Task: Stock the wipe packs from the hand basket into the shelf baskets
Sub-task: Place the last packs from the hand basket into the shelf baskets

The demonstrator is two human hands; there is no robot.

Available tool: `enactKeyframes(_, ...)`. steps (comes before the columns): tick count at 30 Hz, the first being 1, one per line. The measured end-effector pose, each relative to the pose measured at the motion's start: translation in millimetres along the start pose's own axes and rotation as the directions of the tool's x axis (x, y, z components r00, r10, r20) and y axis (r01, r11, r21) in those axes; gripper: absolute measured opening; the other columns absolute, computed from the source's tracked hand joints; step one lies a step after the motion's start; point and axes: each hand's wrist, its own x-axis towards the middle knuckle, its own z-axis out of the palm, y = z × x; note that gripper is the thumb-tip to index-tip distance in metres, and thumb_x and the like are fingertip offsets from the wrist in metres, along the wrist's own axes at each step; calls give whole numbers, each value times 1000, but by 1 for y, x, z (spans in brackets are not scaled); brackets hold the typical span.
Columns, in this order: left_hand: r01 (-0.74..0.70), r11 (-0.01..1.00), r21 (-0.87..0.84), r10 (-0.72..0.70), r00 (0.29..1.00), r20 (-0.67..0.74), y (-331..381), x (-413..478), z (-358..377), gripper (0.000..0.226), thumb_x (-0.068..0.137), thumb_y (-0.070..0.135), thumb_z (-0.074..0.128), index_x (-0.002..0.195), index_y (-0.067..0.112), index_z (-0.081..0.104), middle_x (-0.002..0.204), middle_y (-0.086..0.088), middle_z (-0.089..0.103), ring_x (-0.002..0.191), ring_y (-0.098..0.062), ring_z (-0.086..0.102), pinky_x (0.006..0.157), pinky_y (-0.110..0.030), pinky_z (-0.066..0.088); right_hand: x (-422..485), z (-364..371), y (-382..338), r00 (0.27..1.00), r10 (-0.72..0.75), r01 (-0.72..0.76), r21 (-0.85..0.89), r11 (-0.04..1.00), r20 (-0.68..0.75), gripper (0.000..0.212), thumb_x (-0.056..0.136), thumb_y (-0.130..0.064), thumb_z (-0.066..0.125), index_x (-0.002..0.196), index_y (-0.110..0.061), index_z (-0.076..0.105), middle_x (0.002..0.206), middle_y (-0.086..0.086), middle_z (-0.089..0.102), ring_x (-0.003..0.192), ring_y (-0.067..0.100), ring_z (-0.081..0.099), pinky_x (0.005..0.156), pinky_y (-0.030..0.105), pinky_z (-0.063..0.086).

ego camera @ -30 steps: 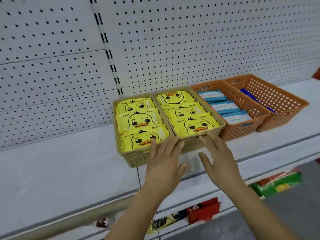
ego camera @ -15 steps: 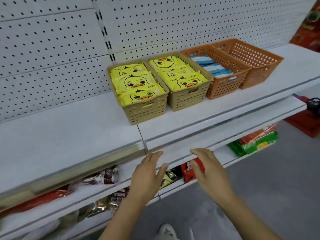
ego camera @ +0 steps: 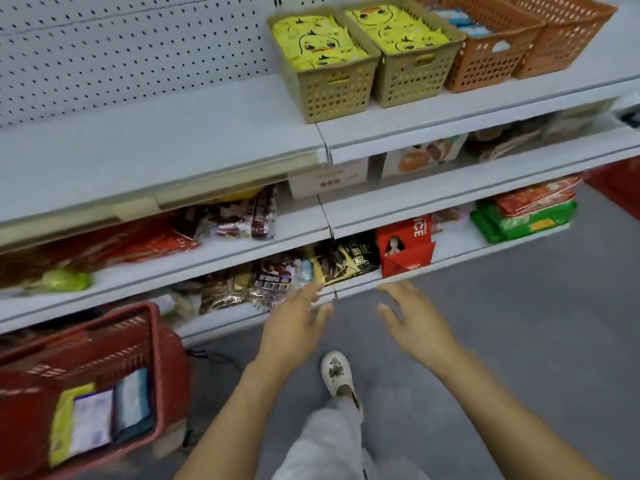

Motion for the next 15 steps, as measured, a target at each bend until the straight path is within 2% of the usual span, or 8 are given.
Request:
enactKeyframes(5, 94, 994, -53, -95, 995, -29, -42, -60, -10, 46, 98, 47, 46, 140, 28, 44, 133, 6, 58, 122, -15, 54, 96, -40, 47, -34, 41, -37, 991, -4, 8, -29, 1000, 131, 32, 96, -32, 49, 128, -28, 51, 125, -5, 51, 112, 17, 55, 89, 37, 47)
enactKeyframes(10, 220, 969, -110, -226, 973, -44, -106, -108, -30, 47, 97, 47, 48, 139, 28, 45, 132, 8, 59, 122, -13, 55, 97, -38, 48, -44, 97, -86, 974, -52, 43, 42, 998, 221, 30, 95, -30, 52, 124, -27, 56, 125, -5, 55, 110, 17, 56, 93, 35, 45)
enactKeyframes(15, 327, 923, -202, -351, 932, -95, -194, -150, -74, 40, 96, 35, 55, 133, 20, 54, 125, 2, 63, 116, -15, 59, 97, -35, 47, -40, 175, -164, 946, -137, 102, 131, 986, 294, 27, 94, -21, 56, 120, -20, 62, 120, -4, 61, 108, 14, 57, 94, 25, 42)
